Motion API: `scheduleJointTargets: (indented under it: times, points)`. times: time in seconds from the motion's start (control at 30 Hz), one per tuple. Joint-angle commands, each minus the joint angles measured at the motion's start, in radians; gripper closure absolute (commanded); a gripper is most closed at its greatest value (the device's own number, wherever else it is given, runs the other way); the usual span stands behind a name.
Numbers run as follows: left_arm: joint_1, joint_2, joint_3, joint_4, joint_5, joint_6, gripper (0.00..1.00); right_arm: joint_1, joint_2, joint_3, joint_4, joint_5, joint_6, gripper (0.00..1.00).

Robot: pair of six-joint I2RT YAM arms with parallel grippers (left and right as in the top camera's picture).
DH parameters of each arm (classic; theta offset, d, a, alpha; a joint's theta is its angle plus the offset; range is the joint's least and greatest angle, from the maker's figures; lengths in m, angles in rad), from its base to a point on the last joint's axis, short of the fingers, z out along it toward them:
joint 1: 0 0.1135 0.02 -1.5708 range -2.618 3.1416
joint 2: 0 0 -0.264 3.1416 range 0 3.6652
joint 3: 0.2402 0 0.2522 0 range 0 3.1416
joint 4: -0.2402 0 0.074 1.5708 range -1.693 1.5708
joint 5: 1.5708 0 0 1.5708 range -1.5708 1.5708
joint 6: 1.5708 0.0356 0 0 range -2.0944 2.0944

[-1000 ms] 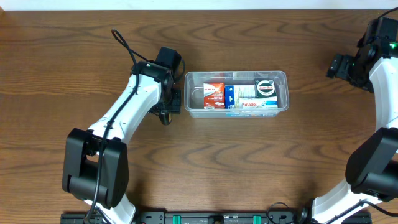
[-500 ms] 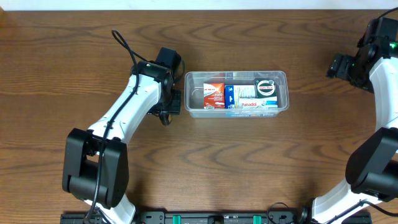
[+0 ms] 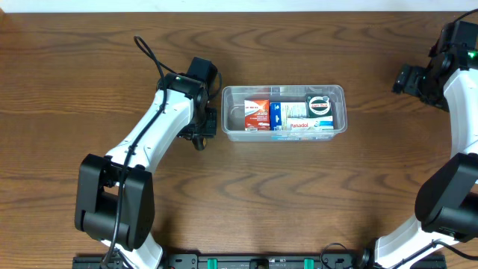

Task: Pack container
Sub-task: 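Close the left gripper on the bottle cap, then lift the bottle and carry it right over the container's left end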

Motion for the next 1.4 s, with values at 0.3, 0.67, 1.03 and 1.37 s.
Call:
scheduleJointTargets:
  times: [0.3, 0.67, 1.03, 1.37]
  points:
    - [0.004, 0.01, -0.005, -0.006, -0.012, 0.007, 0.76, -0.004, -0.016, 0.011, -0.001, 0.006, -0.011, 0.01]
    - [0.004, 0.009, 0.048, -0.021, -0.013, 0.007, 0.8, -0.004, -0.016, 0.011, -0.001, 0.006, -0.011, 0.01]
    - [0.003, 0.009, 0.307, -0.154, -0.082, 0.009, 0.8, -0.004, -0.016, 0.011, -0.001, 0.006, -0.011, 0.01]
    - [0.002, 0.009, 0.475, -0.172, -0.014, -0.039, 0.79, -0.004, -0.016, 0.011, -0.001, 0.006, -0.011, 0.01]
